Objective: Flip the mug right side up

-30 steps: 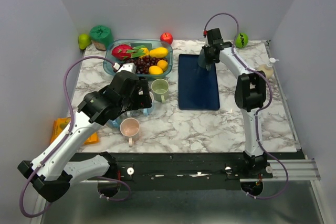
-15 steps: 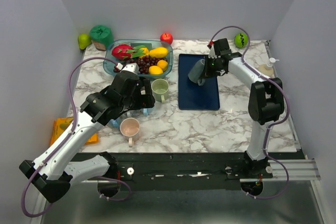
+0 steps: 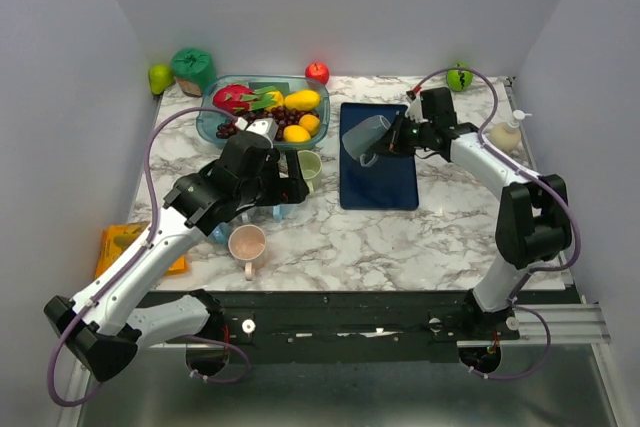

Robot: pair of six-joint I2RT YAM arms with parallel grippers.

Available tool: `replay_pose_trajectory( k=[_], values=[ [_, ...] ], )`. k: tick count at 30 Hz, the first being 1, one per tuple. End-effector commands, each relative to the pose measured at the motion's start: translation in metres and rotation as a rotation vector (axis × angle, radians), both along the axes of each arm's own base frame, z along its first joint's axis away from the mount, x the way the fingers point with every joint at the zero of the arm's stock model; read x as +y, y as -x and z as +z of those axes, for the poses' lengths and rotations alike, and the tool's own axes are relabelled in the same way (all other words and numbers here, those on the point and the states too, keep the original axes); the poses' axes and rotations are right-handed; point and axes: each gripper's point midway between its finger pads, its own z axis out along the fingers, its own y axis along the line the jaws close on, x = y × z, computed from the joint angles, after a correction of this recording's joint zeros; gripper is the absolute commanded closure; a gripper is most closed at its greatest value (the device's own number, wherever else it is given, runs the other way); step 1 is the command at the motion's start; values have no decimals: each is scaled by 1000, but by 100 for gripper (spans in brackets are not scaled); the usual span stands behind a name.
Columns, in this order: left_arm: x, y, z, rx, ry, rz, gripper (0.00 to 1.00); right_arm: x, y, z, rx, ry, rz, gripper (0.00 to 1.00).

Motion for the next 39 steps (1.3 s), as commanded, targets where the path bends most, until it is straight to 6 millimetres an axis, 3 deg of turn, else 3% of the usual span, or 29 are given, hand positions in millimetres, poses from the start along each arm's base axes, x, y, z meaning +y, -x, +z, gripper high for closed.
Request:
replay_pose_trajectory(
  k=[1, 6, 11, 15, 16, 22, 30, 35, 39],
  values=[
    [-21, -8, 6, -28, 52, -85, 1, 27, 1, 99, -215, -260, 47, 100],
    [-45, -17, 28, -90, 143, -166, 1, 37, 21, 159, -329, -390, 82, 99],
    [-79, -29, 80, -191, 323, -245, 1, 48, 52, 216, -439, -493, 130, 100],
    [-98, -33, 124, -281, 493, -288, 1, 58, 75, 249, -493, -554, 169, 99],
    [-102, -35, 143, -338, 549, -297, 1, 60, 80, 255, -503, -565, 181, 99],
    [-109, -39, 188, -427, 739, -289, 1, 67, 111, 296, -554, -660, 247, 100],
    [-111, -40, 199, -412, 821, -275, 12, 67, 138, 329, -587, -781, 301, 99],
    [-111, -39, 204, -416, 847, -274, 20, 69, 144, 337, -595, -813, 324, 99],
    [-109, -40, 207, -433, 859, -265, 32, 71, 148, 340, -593, -832, 341, 99]
  ],
)
